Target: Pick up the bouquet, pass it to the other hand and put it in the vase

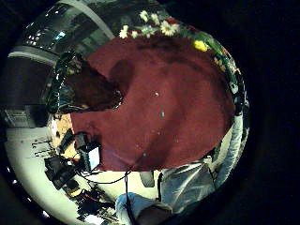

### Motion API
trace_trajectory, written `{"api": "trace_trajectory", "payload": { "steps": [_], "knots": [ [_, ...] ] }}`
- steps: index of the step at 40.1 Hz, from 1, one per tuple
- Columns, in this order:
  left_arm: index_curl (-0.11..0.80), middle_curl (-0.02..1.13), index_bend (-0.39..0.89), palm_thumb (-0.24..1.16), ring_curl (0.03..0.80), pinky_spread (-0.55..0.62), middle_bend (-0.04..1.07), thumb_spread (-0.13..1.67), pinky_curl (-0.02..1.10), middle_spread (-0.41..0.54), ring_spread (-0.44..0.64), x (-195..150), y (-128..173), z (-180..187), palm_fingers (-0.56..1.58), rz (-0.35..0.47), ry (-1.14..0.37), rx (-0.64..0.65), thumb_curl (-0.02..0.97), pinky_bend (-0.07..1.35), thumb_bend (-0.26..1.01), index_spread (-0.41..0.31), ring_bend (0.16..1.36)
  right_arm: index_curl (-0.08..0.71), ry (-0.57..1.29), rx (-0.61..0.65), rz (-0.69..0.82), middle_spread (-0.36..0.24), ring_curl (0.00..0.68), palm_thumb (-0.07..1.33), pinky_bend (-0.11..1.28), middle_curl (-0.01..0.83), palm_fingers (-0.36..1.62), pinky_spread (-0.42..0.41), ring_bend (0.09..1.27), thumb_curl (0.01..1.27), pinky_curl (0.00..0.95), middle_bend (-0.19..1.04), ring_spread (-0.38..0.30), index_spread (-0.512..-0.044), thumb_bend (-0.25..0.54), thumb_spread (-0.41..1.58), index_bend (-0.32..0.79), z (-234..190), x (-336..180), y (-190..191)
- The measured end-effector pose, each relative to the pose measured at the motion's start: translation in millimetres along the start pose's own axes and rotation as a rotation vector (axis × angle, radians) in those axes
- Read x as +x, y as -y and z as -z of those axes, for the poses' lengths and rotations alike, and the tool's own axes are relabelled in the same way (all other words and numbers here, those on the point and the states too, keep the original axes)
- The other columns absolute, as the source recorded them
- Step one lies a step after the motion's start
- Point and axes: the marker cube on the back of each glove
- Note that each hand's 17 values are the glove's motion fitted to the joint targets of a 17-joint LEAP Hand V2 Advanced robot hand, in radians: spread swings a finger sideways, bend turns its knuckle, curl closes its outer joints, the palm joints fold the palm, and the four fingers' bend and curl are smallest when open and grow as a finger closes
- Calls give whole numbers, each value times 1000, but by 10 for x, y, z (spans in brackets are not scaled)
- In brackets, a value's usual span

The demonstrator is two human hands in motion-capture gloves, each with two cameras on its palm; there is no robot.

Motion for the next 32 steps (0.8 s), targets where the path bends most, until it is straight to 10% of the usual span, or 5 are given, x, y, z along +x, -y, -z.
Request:
{"api": "trace_trajectory", "payload": {
  "steps": [7,32],
  "knots": [
    [46,364,80,4,292,397,319,1033,349,299,369,96,-62,103,-42,-62,-144,83,275,614,-23,137,816,543,18,323,33,-173,567,967,704,647,1436,-256,972,434,490,817,-197,-219,3,921,483,169,66,392],
    [173,363,116,266,271,342,269,965,330,192,284,294,327,149,115,-226,-1022,37,327,513,-23,112,711,589,525,208,328,-158,579,1001,750,659,1390,-246,1030,588,516,871,-187,-209,-22,722,479,153,-1020,65]
  ]
}}
